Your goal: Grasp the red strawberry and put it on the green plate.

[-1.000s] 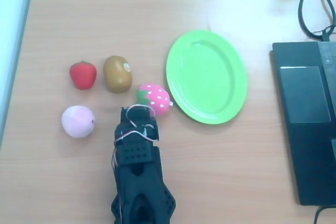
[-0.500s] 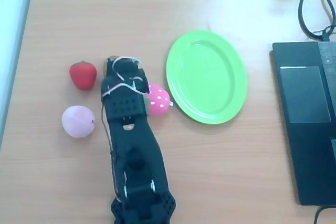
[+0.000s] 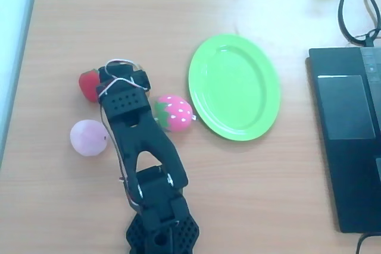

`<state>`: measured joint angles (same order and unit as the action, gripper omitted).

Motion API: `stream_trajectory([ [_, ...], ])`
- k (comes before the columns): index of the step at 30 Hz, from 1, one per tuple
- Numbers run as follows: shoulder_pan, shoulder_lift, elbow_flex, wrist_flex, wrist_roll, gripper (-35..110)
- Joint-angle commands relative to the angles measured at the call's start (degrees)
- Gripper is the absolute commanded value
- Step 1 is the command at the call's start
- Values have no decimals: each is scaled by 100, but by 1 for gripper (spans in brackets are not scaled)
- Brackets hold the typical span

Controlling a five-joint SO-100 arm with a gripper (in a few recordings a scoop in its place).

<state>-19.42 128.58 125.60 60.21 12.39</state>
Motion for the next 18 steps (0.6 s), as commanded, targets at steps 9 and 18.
stream_trajectory([
  [9,-554,-853,-439,-62,492,45],
  [18,-809,-1793,-879,-105,791,54],
])
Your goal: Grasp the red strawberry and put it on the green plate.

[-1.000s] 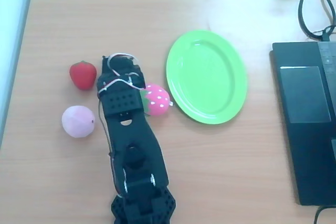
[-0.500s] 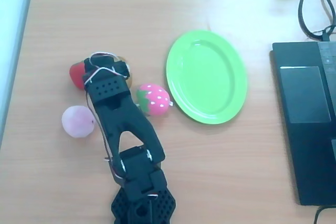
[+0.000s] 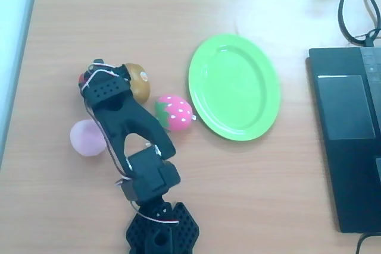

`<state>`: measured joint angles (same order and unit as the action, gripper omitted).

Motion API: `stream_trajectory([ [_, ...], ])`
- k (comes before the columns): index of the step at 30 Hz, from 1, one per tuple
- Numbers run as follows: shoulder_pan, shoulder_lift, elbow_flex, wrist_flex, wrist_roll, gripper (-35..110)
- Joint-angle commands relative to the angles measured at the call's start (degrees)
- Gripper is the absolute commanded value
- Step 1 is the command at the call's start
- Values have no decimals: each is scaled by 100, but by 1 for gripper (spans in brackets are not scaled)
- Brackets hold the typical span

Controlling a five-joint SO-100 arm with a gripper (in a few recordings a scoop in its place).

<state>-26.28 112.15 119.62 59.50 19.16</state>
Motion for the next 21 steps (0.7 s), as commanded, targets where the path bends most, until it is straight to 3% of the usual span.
stream_trajectory([
  [1,-132,-281,-369,-44,132,55],
  [21,-202,-2074,-1389,-264,422,57],
])
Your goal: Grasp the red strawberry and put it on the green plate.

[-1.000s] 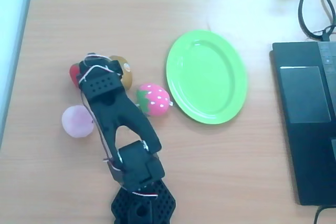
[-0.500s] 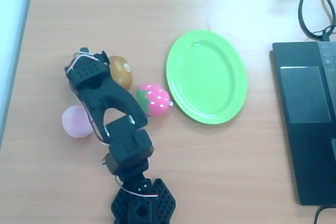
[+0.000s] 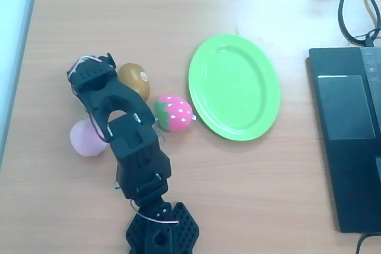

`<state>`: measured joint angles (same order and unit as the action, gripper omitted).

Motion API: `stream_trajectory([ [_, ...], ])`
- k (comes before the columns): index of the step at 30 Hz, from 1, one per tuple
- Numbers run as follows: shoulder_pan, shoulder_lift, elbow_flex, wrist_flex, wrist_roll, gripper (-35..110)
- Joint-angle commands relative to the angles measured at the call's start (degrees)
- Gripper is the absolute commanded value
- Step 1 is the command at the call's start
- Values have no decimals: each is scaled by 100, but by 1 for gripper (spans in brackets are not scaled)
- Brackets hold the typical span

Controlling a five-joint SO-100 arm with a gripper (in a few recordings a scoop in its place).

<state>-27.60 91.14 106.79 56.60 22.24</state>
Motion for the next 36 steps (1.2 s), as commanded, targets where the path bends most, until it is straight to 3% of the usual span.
stream_trajectory([
  [1,-70,-9,-105,9,132,57],
  [23,44,-334,-220,-176,141,55],
  [36,272,-686,-202,-835,176,23],
])
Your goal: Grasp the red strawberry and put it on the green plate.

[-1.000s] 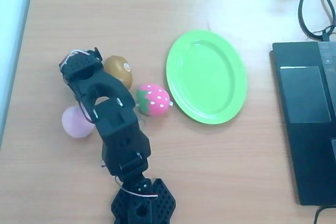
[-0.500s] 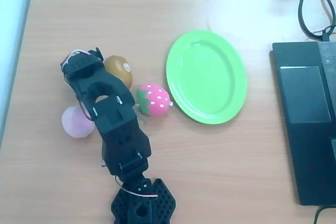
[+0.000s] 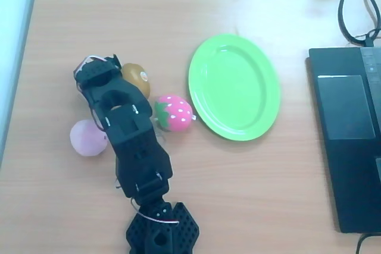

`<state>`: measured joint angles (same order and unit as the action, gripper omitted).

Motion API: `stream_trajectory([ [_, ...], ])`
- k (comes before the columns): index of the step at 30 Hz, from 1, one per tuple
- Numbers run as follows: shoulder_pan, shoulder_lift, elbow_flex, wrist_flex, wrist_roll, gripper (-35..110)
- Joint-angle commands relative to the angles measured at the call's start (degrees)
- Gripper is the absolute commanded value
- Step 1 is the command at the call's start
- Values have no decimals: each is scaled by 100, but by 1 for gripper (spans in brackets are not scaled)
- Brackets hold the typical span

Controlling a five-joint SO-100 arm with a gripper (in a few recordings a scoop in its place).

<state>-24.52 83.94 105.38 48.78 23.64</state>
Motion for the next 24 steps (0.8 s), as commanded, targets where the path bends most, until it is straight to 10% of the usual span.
stream_trajectory([
  [1,-44,18,-62,-88,-44,15],
  [24,246,1687,-132,-70,-360,10],
])
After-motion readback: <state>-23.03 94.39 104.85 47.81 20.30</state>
